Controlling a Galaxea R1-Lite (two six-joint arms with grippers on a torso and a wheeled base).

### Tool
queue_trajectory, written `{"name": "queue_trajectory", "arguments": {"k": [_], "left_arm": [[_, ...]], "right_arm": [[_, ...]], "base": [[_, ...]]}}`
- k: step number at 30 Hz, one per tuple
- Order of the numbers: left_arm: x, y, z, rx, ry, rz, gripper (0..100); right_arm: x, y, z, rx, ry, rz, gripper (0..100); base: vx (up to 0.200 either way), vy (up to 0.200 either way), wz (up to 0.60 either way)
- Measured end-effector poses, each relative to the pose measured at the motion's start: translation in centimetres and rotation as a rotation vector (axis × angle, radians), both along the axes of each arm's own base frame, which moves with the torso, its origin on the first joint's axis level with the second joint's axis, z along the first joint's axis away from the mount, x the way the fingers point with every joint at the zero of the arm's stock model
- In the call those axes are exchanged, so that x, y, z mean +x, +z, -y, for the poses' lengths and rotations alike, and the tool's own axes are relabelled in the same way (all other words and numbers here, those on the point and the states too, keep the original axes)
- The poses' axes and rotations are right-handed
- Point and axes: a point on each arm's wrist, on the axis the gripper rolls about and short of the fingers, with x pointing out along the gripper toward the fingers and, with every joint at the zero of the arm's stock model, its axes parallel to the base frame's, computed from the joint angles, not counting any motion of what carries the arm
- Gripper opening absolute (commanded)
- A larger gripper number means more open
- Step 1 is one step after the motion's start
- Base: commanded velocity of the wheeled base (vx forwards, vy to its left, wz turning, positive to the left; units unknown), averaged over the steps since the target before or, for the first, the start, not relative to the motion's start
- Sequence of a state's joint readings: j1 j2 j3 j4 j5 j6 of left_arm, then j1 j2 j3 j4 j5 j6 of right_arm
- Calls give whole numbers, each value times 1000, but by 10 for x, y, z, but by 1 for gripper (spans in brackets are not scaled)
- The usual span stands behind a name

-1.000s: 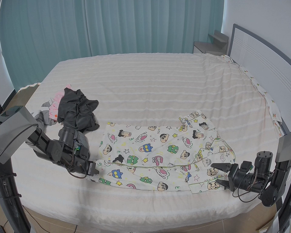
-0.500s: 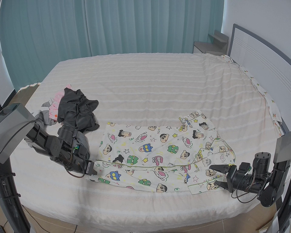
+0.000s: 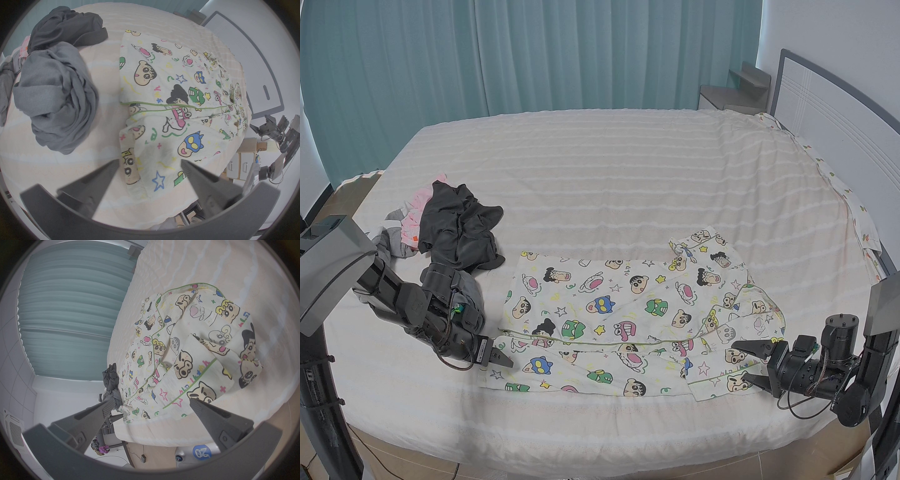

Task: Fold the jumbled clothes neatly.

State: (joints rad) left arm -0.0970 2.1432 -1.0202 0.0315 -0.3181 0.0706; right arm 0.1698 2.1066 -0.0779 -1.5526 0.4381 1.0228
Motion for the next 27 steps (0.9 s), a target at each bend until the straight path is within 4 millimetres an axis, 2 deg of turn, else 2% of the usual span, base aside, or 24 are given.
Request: {"name": "queue_trajectory", "arguments": {"k": [5,11,14,20,27], "left_arm": [[2,3,-9,0,33,14,100],[14,21,-10,-39,73,168,100],[19,28,-4,-79,119,199,100],[20,37,25,-142,124,222,100],[4,41,32,-238,227,165,100]], "right_arm": [[-1,0,0,0,0,-1,100],[-1,1,0,-1,-2,0,100],[-1,1,0,-1,-3,0,100],[-2,2,1,-2,-6,6,100],[2,3,1,-4,-17,20,100]], "base": [[0,0,0],[0,0,0],[0,0,0],[0,0,0],[0,0,0]]}}
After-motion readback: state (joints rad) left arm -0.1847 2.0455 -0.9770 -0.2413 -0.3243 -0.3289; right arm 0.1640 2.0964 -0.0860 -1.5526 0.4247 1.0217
